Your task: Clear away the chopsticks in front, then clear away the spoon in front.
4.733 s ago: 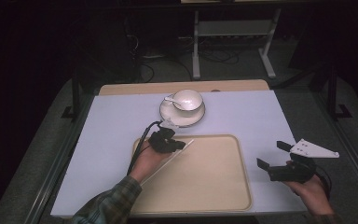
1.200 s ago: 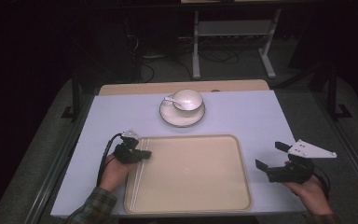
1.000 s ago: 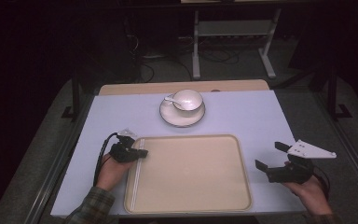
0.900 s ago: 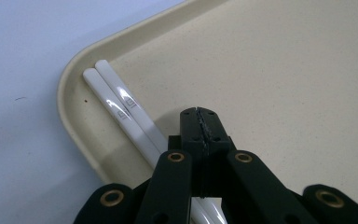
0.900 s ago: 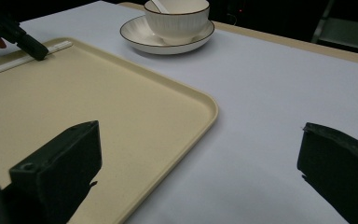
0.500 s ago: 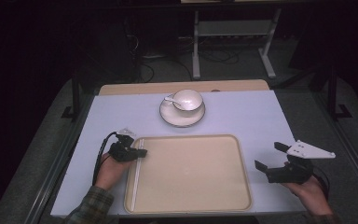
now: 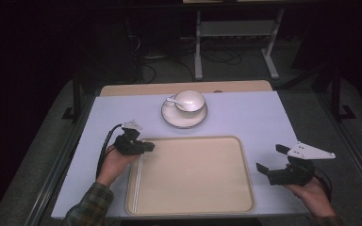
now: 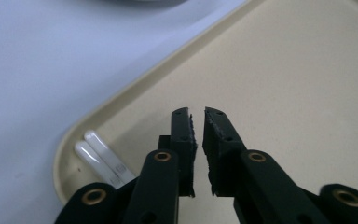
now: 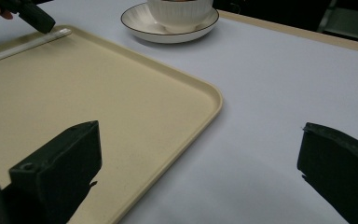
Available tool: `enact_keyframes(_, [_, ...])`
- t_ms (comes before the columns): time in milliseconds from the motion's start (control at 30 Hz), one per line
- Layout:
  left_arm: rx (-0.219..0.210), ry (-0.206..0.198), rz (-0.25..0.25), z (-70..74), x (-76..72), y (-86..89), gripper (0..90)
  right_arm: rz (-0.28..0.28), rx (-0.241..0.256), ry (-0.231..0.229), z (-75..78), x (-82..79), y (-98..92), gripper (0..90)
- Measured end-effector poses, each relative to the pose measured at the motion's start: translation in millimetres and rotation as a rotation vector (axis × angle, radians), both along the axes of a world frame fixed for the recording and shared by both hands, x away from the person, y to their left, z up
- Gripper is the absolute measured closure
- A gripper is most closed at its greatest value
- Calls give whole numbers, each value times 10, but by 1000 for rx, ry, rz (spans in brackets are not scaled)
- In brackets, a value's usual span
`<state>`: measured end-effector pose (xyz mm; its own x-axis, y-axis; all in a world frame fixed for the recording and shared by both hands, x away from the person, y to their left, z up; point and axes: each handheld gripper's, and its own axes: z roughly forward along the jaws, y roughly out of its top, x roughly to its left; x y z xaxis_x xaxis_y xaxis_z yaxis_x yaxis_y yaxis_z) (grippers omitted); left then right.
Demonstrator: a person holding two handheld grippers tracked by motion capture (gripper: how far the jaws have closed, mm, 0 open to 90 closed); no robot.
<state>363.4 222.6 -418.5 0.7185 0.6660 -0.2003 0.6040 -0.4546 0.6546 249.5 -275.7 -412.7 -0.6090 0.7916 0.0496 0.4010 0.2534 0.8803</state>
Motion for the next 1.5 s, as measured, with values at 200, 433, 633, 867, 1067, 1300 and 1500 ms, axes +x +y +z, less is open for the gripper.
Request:
enact_keyframes(200, [9,-4,-19,57,150,-55,598,-2,0,1,-3,0,-11,0])
enact_keyframes(433, [-37,-2,-20,145,356,-93,432,1,1,3,-5,0,-8,0])
enact_keyframes(633, [-37,-18,-16,185,481,-158,239,-1,7,0,0,2,-15,0])
enact_keyframes(867, [-47,-36,-20,236,606,-210,176,4,4,1,-7,12,-13,0])
enact_keyframes(1067, [-50,-51,-19,295,728,-255,162,5,5,1,-9,14,-13,0])
enact_keyframes(1300, [-61,-60,-19,365,876,-339,163,2,10,2,-9,11,-22,0])
enact_keyframes(1500, [-52,-64,-16,414,1038,-403,166,2,11,0,-8,12,-29,0])
